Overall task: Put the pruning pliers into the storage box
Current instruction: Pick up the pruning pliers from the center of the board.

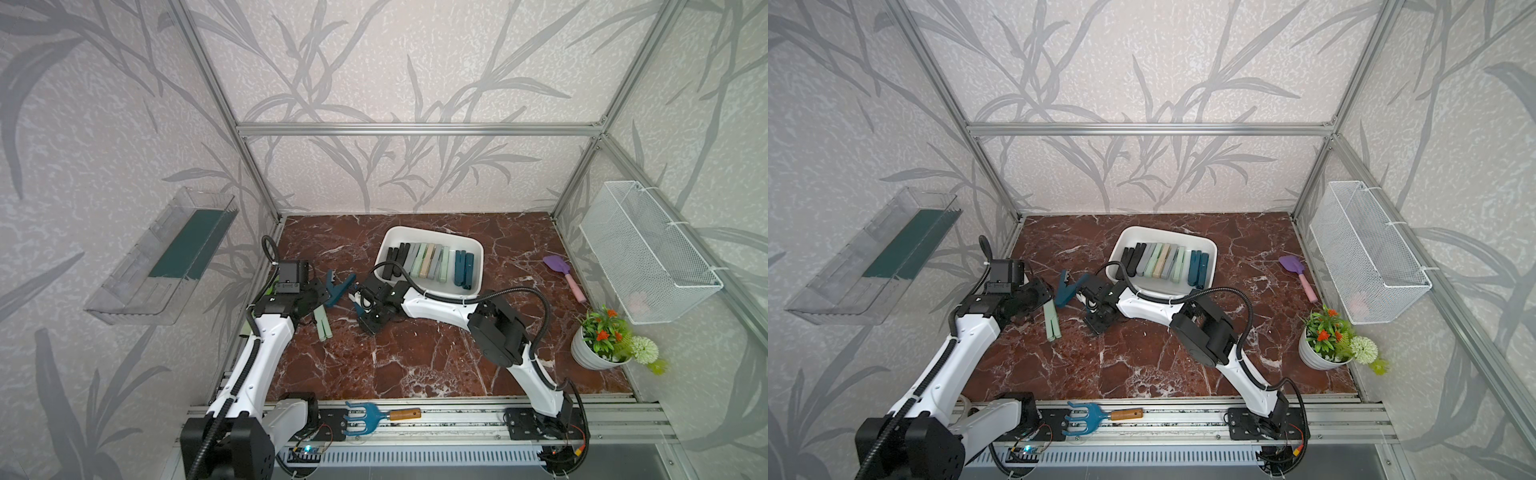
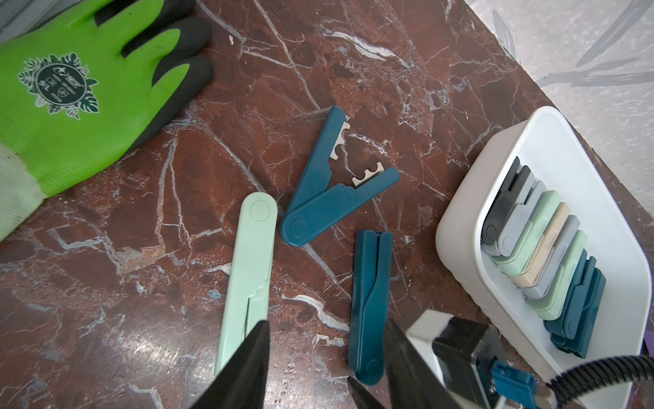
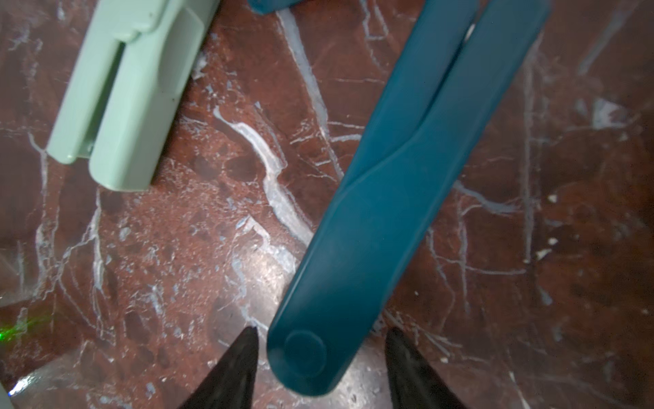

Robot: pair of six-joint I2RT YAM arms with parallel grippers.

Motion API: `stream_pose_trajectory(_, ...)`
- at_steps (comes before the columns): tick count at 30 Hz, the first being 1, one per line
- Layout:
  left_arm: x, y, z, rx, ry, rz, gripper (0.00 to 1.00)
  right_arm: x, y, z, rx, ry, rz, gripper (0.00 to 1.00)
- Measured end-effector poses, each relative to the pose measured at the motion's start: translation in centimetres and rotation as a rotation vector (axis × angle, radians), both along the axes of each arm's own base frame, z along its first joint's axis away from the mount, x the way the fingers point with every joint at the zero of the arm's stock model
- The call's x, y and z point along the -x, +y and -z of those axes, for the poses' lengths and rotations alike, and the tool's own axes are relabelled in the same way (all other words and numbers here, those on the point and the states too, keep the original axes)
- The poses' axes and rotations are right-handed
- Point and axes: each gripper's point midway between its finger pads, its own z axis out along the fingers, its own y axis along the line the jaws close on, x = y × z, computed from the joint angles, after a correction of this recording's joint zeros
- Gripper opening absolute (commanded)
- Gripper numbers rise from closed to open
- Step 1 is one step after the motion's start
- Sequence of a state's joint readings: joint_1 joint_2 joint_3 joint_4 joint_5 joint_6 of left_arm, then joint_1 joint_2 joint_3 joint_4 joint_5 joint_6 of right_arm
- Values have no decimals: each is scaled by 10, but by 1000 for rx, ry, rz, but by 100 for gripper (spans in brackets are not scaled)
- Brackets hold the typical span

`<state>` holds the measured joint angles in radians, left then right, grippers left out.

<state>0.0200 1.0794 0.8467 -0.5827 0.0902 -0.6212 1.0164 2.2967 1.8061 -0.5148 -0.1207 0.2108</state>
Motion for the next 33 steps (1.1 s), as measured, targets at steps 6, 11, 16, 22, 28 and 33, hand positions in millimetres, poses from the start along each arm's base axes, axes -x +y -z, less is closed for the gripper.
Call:
stream_pose_trajectory(6, -2, -1, -2, 10, -11, 6, 52, -7, -4, 7, 34, -23, 23, 39)
stream_pose_trajectory(11, -3, -2, -1, 14, -10, 9, 52, -11, -5, 6, 45, -45, 38, 27)
stream_pose_trajectory(16, -4, -4, 2, 22, -2, 14, 51, -13, -7, 6, 55, -53, 44, 19)
stream_pose_trajectory(22, -4, -5, 2, 29, 1, 22, 51, -8, -12, 4, 29, -6, 40, 12)
stream_pose_trajectory(28, -11, -7, -15, 33, -40, 42, 52, -11, -35, -32, -88, 94, 88, 8)
stream_pose_trajectory(33, -18, -9, -31, 72, -89, 58, 54, -22, -43, -81, -287, 133, 125, 7)
